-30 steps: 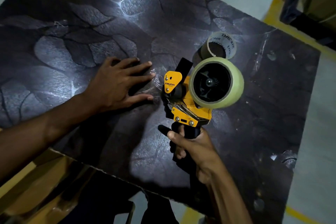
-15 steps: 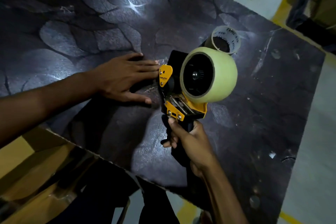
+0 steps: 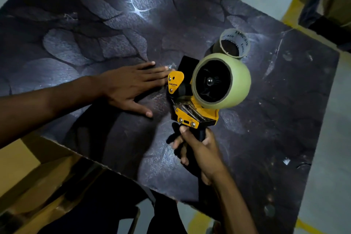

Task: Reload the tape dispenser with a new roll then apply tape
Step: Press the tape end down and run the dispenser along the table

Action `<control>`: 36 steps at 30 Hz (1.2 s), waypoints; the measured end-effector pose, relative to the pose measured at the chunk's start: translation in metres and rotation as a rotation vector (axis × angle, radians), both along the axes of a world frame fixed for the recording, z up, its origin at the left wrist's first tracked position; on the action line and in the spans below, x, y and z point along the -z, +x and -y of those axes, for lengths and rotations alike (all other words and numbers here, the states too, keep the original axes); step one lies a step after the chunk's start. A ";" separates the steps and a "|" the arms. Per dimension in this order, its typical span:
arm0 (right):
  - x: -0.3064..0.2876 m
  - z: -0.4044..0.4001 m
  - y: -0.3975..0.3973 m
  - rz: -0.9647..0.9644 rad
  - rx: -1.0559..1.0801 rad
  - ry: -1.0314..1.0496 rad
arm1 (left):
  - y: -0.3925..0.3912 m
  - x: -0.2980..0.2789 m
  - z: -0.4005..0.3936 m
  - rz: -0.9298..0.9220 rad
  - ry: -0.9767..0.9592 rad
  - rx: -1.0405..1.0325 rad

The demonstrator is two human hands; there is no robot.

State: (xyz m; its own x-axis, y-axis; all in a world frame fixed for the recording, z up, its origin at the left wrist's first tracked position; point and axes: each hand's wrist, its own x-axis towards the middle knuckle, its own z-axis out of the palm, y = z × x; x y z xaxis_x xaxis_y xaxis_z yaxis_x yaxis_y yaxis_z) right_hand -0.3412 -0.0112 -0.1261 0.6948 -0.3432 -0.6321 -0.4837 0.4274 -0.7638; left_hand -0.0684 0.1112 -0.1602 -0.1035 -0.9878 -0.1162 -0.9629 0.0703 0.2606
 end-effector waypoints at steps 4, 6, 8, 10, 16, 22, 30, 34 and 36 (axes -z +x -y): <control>-0.003 -0.007 0.004 -0.083 0.115 0.085 | 0.007 0.002 0.002 -0.022 -0.034 0.054; -0.006 -0.008 0.006 -0.095 0.124 0.086 | 0.005 0.000 0.004 0.000 -0.042 0.070; -0.008 -0.009 0.006 -0.094 0.102 0.083 | 0.003 -0.004 0.005 0.017 0.004 0.052; -0.011 -0.008 0.000 -0.107 0.075 0.091 | -0.003 -0.010 0.006 0.040 0.049 0.035; -0.019 -0.007 -0.036 -0.118 0.048 0.101 | -0.022 -0.023 0.005 0.107 0.161 -0.035; -0.025 -0.014 -0.068 -0.126 0.062 0.120 | -0.046 -0.022 0.000 0.147 0.142 -0.012; -0.040 -0.025 -0.116 -0.212 0.013 0.075 | -0.094 -0.024 -0.007 0.156 0.156 0.002; -0.048 -0.032 -0.145 -0.265 0.001 0.054 | -0.116 -0.022 -0.010 0.162 0.161 0.004; -0.052 -0.036 -0.156 -0.280 0.006 0.049 | -0.128 -0.023 -0.013 0.153 0.151 0.026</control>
State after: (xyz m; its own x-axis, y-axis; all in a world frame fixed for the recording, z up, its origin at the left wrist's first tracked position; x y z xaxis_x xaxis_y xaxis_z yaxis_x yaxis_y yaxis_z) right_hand -0.4976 0.0245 -0.0744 0.4889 -0.3107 -0.8151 -0.6704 0.4640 -0.5790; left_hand -0.1960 0.1240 -0.1376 -0.0990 -0.9553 -0.2785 -0.9903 0.0673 0.1213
